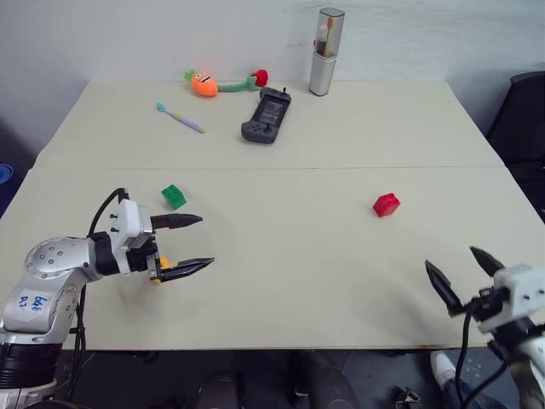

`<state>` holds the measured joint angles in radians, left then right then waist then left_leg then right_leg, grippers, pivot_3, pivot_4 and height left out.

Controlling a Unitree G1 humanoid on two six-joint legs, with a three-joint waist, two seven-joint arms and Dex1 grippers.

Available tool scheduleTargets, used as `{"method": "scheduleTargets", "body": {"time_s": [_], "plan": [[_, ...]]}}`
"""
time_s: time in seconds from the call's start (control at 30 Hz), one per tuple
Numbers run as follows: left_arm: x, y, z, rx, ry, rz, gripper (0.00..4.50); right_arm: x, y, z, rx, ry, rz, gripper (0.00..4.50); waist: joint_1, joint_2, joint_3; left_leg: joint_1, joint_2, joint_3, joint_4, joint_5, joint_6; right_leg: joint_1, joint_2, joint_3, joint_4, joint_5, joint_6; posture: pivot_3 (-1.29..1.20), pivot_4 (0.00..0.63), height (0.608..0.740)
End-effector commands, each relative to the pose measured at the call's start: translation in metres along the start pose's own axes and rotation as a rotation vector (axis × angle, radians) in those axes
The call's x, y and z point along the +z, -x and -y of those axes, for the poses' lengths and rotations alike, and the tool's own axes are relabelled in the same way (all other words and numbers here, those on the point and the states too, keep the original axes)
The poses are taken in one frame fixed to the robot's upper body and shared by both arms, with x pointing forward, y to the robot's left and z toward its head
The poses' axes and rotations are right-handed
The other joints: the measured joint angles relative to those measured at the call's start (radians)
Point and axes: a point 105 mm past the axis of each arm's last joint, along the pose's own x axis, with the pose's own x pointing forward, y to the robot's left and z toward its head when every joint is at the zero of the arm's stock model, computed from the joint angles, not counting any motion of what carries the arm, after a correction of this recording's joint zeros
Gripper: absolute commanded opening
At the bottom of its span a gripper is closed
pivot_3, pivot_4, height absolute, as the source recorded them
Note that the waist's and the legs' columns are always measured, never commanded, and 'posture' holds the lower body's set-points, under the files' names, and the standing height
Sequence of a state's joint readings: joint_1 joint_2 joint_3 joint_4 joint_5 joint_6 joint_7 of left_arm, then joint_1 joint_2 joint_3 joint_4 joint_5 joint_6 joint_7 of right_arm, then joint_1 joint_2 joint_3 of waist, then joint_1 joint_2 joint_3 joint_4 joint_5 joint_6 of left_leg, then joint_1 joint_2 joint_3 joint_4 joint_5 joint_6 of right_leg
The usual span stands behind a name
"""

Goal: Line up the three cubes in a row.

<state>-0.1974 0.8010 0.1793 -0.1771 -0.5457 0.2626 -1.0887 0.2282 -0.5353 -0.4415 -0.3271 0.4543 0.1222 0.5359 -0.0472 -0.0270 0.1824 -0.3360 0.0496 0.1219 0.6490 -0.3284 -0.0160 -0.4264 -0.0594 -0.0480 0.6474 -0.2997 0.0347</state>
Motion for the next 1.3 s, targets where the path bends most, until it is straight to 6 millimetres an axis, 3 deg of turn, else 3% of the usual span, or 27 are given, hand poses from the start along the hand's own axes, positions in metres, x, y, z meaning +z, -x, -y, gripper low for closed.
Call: {"method": "scheduleTargets", "body": {"time_s": [0.03, 0.3, 0.43, 0.57, 0.67, 0.87, 0.9, 0.93, 1.07, 1.13, 1.2, 1.3], "plan": [[0.005, -0.006, -0.002, -0.023, -0.015, 0.015, 4.4, 0.016, -0.034, -0.003, 0.061, -0.053, -0.012, 4.5, 0.001, 0.0, 0.0, 0.0, 0.0, -0.001, 0.0, 0.0, 0.0, 0.0, 0.0, 0.0, 0.0, 0.0, 0.0, 0.0, 0.15, 0.74], [0.006, -0.017, -0.005, -0.044, -0.017, 0.03, 4.4, 0.002, -0.102, 0.019, 0.025, -0.067, -0.161, 4.5, 0.017, 0.0, 0.0, -0.005, 0.0, 0.0, 0.003, 0.001, 0.0, -0.002, 0.0, -0.001, -0.002, 0.0, 0.0, 0.0, 0.15, 0.74], [0.007, -0.018, -0.006, -0.037, -0.016, 0.038, 4.4, -0.004, -0.122, 0.026, 0.003, -0.061, -0.179, 4.5, 0.019, 0.0, 0.0, -0.007, 0.0, -0.001, 0.004, 0.001, 0.001, -0.003, 0.0, -0.001, -0.003, 0.0, 0.001, 0.0, 0.15, 0.74], [0.008, -0.019, -0.007, -0.029, -0.02, 0.045, 4.4, -0.013, -0.129, 0.024, 0.025, -0.12, -0.224, 4.5, 0.018, 0.0, 0.0, -0.007, 0.0, -0.001, 0.004, 0.001, 0.001, -0.003, 0.0, -0.001, -0.002, 0.001, 0.001, 0.0, 0.15, 0.74], [0.009, -0.018, -0.005, -0.014, -0.008, 0.052, 4.5, -0.015, -0.128, 0.025, 0.028, -0.136, -0.228, 3.83, 0.018, 0.0, 0.0, -0.007, 0.0, -0.001, 0.004, 0.001, 0.001, -0.003, 0.0, -0.001, -0.002, 0.001, 0.001, 0.0, 0.15, 0.74], [0.009, -0.016, -0.007, 0.006, -0.015, 0.049, 4.5, -0.005, -0.126, 0.013, 0.122, -0.128, -0.179, 1.74, 0.016, 0.0, 0.0, -0.007, 0.0, -0.001, 0.004, 0.002, 0.0, -0.003, 0.0, -0.001, -0.002, 0.001, 0.001, 0.0, 0.15, 0.74], [0.008, -0.016, -0.007, 0.007, -0.014, 0.049, 4.5, 0.0, -0.126, 0.01, 0.157, -0.132, -0.175, 1.46, 0.016, 0.0, 0.0, -0.007, 0.0, -0.001, 0.004, 0.002, 0.0, -0.003, 0.0, -0.001, -0.002, 0.001, 0.001, 0.0, 0.15, 0.74], [0.008, -0.015, -0.007, 0.008, -0.011, 0.046, 4.5, 0.006, -0.126, 0.007, 0.199, -0.117, -0.164, 1.48, 0.015, 0.0, 0.0, -0.007, 0.0, -0.001, 0.004, 0.002, 0.0, -0.003, 0.0, -0.001, -0.002, 0.001, 0.001, 0.0, 0.15, 0.74], [0.001, -0.011, -0.007, 0.009, 0.005, 0.029, 4.5, 0.051, -0.112, -0.046, 0.696, 0.166, 0.001, 1.48, 0.016, 0.002, 0.002, -0.007, 0.0, -0.001, 0.004, 0.001, 0.001, -0.003, 0.0, -0.002, -0.002, 0.001, 0.002, 0.0, 0.15, 0.74], [0.0, -0.01, -0.007, 0.007, 0.007, 0.025, 4.5, 0.063, -0.097, -0.075, 0.94, 0.177, 0.024, 1.48, 0.013, 0.002, 0.002, -0.007, 0.0, -0.001, 0.004, 0.001, 0.001, -0.003, 0.0, -0.002, -0.003, 0.001, 0.002, 0.0, 0.15, 0.74], [-0.002, -0.009, -0.007, -0.002, 0.003, 0.016, 4.5, 0.063, -0.087, -0.095, 1.094, 0.202, 0.004, 1.48, 0.013, 0.002, 0.002, -0.006, 0.001, -0.001, 0.004, 0.001, 0.001, -0.003, 0.001, -0.002, -0.003, 0.001, 0.002, 0.0, 0.15, 0.74], [-0.002, -0.01, -0.006, -0.014, -0.001, 0.015, 4.5, 0.038, -0.066, -0.116, 1.295, 0.27, -0.116, 1.48, 0.02, 0.002, 0.002, -0.006, 0.001, -0.002, 0.004, 0.001, 0.001, -0.002, 0.001, -0.004, -0.003, 0.001, 0.002, 0.0, 0.15, 0.74]]}}
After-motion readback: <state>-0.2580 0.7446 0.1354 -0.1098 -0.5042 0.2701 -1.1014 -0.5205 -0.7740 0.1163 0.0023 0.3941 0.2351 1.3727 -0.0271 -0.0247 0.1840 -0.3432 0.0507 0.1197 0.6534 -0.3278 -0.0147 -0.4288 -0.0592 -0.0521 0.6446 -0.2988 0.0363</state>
